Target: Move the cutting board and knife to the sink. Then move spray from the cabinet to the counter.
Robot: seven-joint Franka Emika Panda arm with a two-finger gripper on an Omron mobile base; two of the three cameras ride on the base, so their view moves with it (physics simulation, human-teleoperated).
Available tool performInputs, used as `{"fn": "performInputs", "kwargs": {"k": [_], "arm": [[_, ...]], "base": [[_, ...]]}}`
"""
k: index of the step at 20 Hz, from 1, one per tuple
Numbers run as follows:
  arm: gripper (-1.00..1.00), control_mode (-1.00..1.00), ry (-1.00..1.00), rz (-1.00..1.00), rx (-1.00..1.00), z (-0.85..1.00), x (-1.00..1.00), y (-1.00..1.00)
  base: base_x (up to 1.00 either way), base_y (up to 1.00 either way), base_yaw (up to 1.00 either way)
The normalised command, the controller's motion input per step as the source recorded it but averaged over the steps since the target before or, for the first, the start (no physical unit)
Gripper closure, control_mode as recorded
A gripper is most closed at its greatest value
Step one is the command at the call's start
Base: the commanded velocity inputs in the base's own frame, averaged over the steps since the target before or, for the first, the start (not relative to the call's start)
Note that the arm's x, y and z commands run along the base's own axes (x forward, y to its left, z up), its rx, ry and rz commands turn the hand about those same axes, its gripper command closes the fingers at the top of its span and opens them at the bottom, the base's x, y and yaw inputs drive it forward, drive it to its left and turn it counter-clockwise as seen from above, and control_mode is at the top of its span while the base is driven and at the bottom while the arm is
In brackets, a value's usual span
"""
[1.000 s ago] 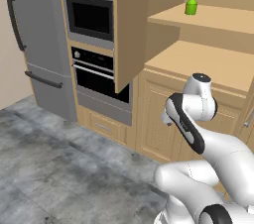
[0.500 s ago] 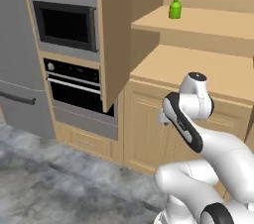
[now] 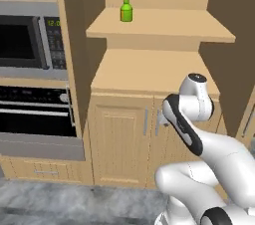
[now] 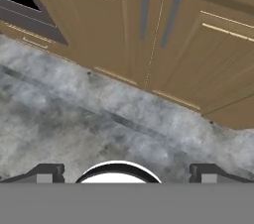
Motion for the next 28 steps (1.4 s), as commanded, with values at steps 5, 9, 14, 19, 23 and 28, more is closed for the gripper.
{"fn": "performInputs", "kwargs": {"k": [5, 9, 14, 19, 23, 28], "arm": [[-1.00, 1.00, 0.00, 0.00, 0.00, 0.00, 0.00, 0.00], [-1.00, 1.00, 0.00, 0.00, 0.00, 0.00, 0.00, 0.00], [-1.00, 1.00, 0.00, 0.00, 0.00, 0.00, 0.00, 0.00], [-1.00, 1.00, 0.00, 0.00, 0.00, 0.00, 0.00, 0.00], [-1.00, 1.00, 0.00, 0.00, 0.00, 0.00, 0.00, 0.00], [-1.00, 1.00, 0.00, 0.00, 0.00, 0.00, 0.00, 0.00]], "base": [[0.73, 0.44, -0.20], [0.67, 0.38, -0.21], [0.51, 0.37, -0.52], [0.55, 0.40, -0.28], [0.51, 0.24, 0.00], [0.53, 0.06, 0.10]]}}
